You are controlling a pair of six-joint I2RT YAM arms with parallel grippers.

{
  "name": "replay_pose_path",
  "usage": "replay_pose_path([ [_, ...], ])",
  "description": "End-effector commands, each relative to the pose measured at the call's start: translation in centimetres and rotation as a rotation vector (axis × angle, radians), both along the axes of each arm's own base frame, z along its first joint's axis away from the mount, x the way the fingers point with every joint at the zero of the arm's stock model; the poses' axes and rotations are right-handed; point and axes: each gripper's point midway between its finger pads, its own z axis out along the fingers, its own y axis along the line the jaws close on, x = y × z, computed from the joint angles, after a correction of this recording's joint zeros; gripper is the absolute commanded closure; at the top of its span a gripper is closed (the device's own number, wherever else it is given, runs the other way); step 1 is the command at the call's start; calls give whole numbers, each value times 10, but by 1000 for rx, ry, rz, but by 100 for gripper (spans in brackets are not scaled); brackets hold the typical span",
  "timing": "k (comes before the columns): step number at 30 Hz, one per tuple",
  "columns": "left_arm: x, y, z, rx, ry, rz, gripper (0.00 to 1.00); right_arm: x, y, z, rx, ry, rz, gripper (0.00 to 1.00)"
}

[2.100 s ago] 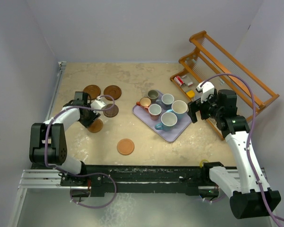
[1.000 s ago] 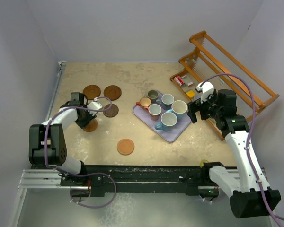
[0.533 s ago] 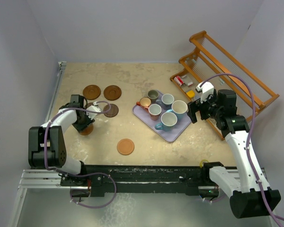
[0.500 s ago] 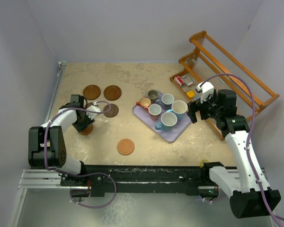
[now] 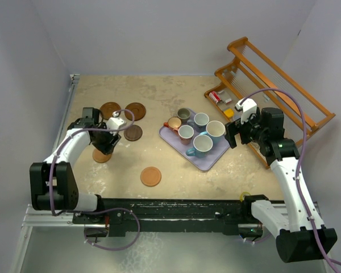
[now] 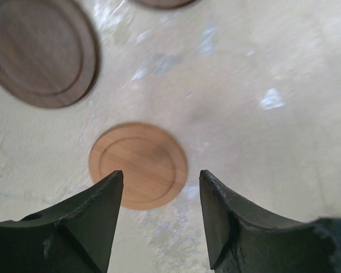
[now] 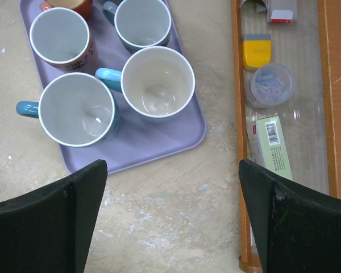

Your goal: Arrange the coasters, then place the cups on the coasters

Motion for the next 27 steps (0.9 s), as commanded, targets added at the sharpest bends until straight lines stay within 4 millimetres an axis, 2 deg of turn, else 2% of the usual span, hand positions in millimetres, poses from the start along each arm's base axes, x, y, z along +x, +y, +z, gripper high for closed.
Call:
replay_pose_path([
  [1,-1,-63,33,-178,-77,-147,46,0,4,10,4,-41,29,0],
  [7,-24,-126,38,-219,-108,-376,42,0,3,9,0,-38,27,0],
  [14,-45,-169,15,-155,-88,-578,37,0,1,9,-9,-41,18,0],
  [20,-58,-192,-12,-91,-48,-680,36,1,1,8,-10,-38,19,0],
  [27,-54,-204,-35,-58,-15,-731,39,3,0,4,-17,-25,15,0],
])
